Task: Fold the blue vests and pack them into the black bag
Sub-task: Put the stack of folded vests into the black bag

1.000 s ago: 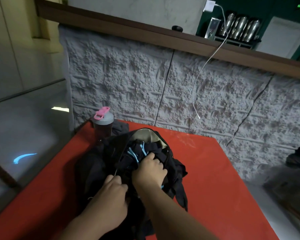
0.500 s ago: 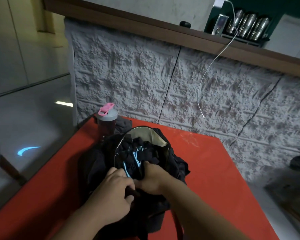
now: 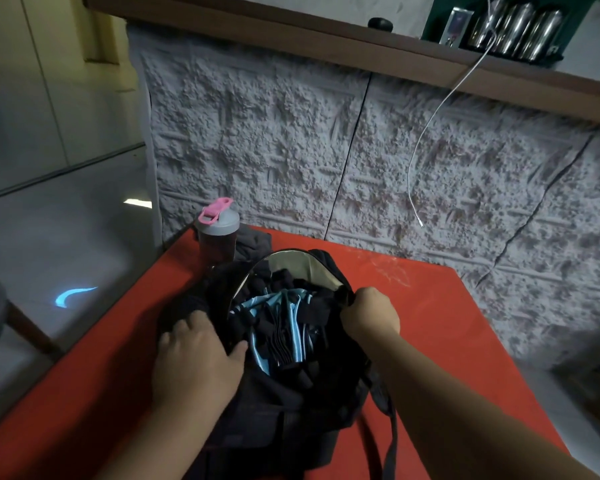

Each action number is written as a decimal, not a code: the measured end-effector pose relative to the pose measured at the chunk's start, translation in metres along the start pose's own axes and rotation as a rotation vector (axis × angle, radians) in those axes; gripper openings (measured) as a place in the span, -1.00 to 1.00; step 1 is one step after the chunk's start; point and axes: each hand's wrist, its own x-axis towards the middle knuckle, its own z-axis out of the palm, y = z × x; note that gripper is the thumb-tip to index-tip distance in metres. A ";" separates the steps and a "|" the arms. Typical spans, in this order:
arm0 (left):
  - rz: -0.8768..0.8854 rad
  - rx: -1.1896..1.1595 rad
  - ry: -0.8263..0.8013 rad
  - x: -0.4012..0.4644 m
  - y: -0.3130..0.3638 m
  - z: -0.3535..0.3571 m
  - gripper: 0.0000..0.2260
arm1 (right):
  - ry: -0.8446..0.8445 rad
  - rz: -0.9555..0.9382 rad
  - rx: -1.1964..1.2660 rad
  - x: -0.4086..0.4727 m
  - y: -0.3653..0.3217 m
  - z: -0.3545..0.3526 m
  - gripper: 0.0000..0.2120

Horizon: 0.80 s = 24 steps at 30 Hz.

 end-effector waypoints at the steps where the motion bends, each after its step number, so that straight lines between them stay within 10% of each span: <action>1: -0.047 0.032 -0.060 0.002 0.000 -0.001 -0.60 | -0.001 0.006 0.013 0.000 0.002 0.000 -0.91; 24: 0.296 -0.517 0.227 0.046 0.053 0.026 -0.82 | 0.396 0.301 0.347 0.003 0.142 -0.066 -0.87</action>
